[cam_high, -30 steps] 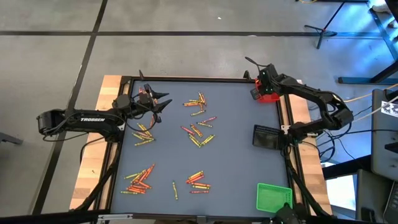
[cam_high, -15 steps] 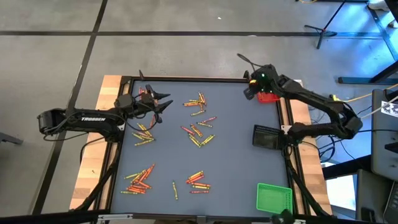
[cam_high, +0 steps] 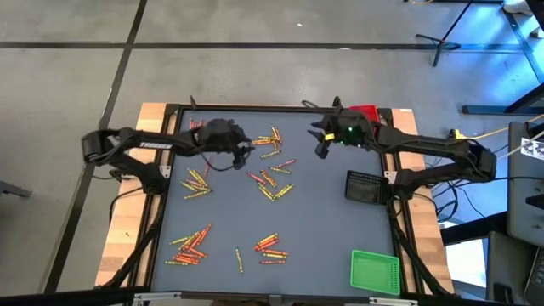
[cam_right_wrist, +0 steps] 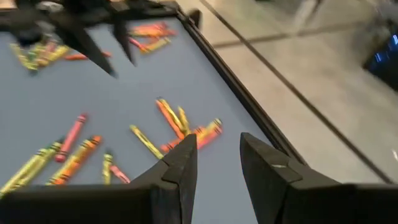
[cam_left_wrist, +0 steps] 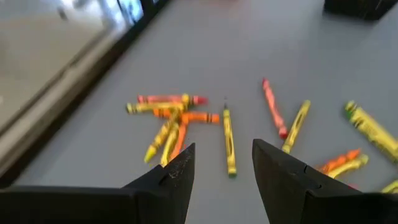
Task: Sort crayons
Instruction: Put the orange crayon into the red basket
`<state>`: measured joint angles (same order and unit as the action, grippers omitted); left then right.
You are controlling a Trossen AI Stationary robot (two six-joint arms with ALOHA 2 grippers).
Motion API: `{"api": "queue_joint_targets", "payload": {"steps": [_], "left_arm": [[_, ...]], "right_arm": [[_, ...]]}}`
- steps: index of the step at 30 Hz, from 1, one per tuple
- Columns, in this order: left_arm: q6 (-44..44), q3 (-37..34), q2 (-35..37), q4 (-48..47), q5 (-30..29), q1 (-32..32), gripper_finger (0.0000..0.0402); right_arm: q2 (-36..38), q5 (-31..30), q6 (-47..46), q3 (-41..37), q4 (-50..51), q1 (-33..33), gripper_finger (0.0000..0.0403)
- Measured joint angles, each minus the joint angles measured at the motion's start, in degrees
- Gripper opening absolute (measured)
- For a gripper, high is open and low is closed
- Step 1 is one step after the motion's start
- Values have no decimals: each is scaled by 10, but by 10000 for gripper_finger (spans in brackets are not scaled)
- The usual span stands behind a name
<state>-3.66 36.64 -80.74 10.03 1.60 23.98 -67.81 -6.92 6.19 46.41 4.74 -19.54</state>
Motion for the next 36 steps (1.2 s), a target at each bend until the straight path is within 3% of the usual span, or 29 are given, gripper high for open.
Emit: {"api": "queue_joint_targets", "payload": {"steps": [6, 9, 17, 25, 36], "left_arm": [[-31, 97, -80, -135, 25, 12, 144], [-57, 139, -121, -192, 53, 23, 144], [-116, 211, -213, -229, 48, 52, 144], [-163, 225, -243, -235, 49, 71, 144], [-180, 225, -246, -233, 32, 77, 144]], "right_arm": [[-18, 0, 43, -2, -57, 36, 118], [-39, 7, 60, -25, -141, 46, 118], [-108, 40, 63, -83, -326, 46, 118], [-149, 40, 84, -84, -347, 45, 118], [-150, 40, 92, -84, -352, 45, 118]]}}
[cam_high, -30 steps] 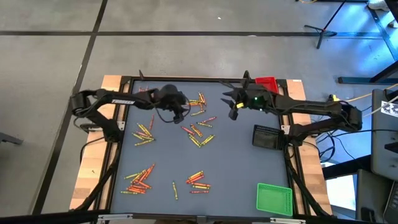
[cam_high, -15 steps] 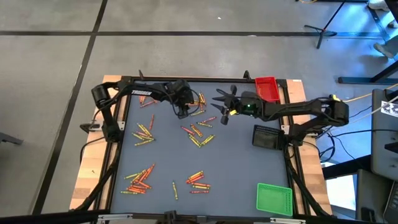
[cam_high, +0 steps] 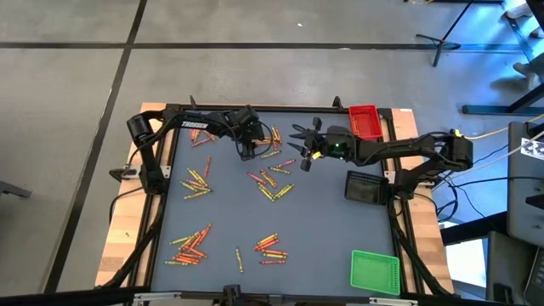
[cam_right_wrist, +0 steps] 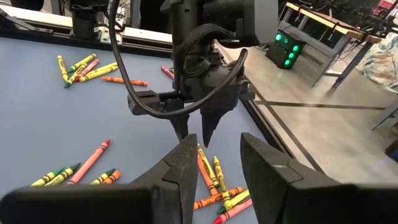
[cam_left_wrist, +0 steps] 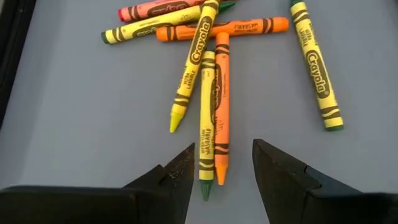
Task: Sort crayons
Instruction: Put the orange crayon into the red basket
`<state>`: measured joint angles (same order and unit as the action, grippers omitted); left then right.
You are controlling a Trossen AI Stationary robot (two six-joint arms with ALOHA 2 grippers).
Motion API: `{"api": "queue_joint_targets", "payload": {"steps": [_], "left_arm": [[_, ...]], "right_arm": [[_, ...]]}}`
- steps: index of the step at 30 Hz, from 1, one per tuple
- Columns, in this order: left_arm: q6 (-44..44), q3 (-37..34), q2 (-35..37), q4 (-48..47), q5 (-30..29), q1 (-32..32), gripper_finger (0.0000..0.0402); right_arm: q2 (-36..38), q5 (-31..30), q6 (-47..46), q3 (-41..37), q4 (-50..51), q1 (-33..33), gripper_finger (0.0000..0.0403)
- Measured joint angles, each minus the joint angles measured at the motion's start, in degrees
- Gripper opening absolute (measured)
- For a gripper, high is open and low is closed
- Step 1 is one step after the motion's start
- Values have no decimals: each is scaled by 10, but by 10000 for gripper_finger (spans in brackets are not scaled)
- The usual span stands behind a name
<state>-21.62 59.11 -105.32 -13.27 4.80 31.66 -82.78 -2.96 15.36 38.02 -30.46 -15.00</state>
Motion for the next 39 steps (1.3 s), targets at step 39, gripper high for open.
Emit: {"api": "queue_joint_targets", "payload": {"steps": [39], "left_arm": [[1, 0, -24, -3, 37, 9, 35]], "right_arm": [[0, 0, 0, 1, 1, 0, 118]]}}
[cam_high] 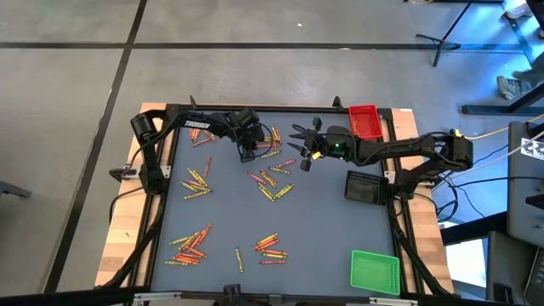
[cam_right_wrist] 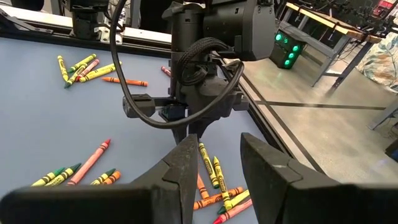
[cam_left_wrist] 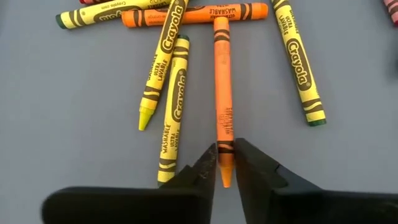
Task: Sort crayons
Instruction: Put the orange crayon into the red basket
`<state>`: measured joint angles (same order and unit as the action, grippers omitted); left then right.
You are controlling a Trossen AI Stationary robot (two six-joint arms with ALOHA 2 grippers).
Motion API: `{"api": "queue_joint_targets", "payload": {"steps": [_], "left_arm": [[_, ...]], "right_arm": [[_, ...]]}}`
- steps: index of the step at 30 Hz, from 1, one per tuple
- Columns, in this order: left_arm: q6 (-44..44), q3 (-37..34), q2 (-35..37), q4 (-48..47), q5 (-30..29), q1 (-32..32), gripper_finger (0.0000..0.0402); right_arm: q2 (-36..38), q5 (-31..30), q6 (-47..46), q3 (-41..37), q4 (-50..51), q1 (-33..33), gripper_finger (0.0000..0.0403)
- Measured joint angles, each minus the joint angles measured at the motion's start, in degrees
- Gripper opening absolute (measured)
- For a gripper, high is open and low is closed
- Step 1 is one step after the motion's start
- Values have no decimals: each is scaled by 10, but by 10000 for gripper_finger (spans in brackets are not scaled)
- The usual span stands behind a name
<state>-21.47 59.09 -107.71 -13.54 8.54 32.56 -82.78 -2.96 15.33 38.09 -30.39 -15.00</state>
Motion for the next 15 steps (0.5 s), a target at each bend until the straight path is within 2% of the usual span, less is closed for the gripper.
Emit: {"api": "queue_joint_targets", "payload": {"steps": [5, 15], "left_arm": [[0, 0, 0, 0, -3, 0, 14], [-7, 0, 0, -4, -8, -5, 3]], "right_arm": [[0, 0, 0, 0, 0, 0, 118], [0, 0, -5, 0, 1, 0, 118]]}}
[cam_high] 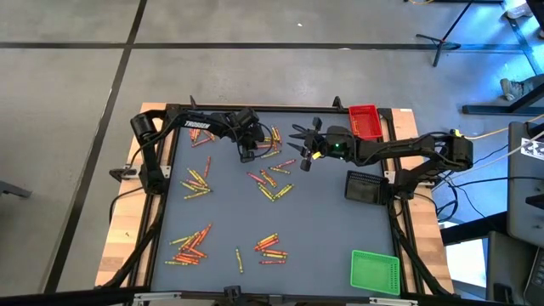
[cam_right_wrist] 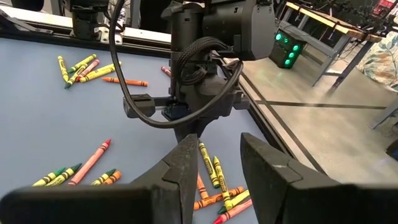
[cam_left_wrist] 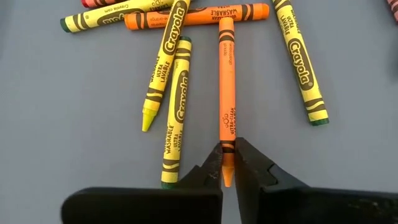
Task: Sort crayons
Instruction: Put the orange crayon into the red basket
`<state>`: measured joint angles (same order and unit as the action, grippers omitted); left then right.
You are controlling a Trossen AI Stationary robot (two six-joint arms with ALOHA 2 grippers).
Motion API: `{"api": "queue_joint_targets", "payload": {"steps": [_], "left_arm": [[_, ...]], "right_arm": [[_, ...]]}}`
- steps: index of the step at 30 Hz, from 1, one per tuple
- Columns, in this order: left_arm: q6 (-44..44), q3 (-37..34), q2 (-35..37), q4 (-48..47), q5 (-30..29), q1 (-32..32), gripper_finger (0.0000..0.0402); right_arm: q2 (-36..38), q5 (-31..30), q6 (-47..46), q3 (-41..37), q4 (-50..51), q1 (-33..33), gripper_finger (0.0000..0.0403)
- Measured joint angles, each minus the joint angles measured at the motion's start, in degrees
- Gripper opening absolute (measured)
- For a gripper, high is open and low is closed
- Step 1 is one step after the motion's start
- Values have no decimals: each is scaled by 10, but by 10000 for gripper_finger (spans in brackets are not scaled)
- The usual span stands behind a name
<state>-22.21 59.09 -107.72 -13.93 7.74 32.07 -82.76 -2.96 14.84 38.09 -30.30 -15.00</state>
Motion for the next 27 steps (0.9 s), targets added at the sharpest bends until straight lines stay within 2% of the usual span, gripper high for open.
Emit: {"api": "queue_joint_targets", "payload": {"steps": [4, 10, 14, 17, 20, 24, 27], "left_arm": [[6, 0, 7, -2, -18, -9, 4], [2, -2, 65, -29, -107, -34, 5], [5, -3, 122, -52, -102, -51, 5], [4, -24, 176, -30, -101, -71, 3], [5, -76, 228, 33, -100, -92, 2], [7, -159, 294, 184, -92, -116, 3], [10, -214, 321, 299, -45, -124, 3]], "right_arm": [[0, 3, -45, 0, 1, 1, 118], [1, 27, -70, 0, 1, 0, 125], [1, 26, -71, 0, 1, 0, 160], [1, 40, -71, 0, 1, 0, 195], [1, 41, -71, 0, 0, 0, 222], [1, 41, -56, 0, -4, 0, 240], [1, 64, -53, 0, -21, 0, 239]]}}
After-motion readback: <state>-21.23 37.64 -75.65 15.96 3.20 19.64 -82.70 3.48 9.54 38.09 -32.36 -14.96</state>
